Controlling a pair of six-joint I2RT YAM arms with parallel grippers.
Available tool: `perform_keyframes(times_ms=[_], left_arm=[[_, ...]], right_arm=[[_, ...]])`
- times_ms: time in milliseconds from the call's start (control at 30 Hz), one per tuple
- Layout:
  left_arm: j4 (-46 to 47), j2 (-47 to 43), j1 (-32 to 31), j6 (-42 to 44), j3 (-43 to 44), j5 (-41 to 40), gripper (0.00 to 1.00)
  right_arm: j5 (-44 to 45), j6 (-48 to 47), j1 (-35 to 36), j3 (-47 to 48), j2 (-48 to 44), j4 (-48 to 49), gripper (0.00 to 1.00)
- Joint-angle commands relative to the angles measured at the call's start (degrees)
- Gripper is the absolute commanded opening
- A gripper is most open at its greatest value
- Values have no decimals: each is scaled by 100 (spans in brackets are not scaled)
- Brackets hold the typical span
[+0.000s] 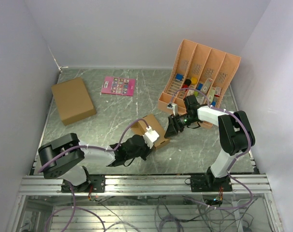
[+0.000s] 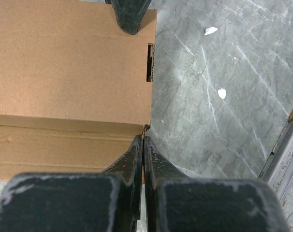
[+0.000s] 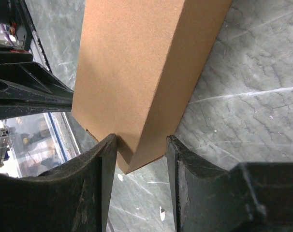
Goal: Fold the paper box
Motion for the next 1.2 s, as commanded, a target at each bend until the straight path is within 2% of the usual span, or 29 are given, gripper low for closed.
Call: perform_keyframes(times_ms=[0, 467, 567, 700, 867, 1067, 1167], left_arm=[[36, -167, 101, 41, 452, -1, 7], [-613, -114, 103, 79, 949, 6, 7], [-773, -166, 110, 80, 984, -2, 12], [-1026, -275, 106, 71, 986, 20, 25], [-1358, -420, 105, 25, 975, 47, 35], [-1935, -749, 109, -148, 1058, 56, 39], [-2506, -1129, 110, -409, 1100, -229, 42]], right_arm=[[833, -294, 106, -75, 267, 109, 43], [845, -291, 112, -71, 276, 109, 43], [861, -298, 111, -71, 275, 112, 43], [863, -302, 115, -71, 277, 100, 43], [872, -296, 111, -65, 293, 100, 43], [878, -306, 111, -53, 311, 96, 43], [867, -312, 109, -49, 320, 83, 43]])
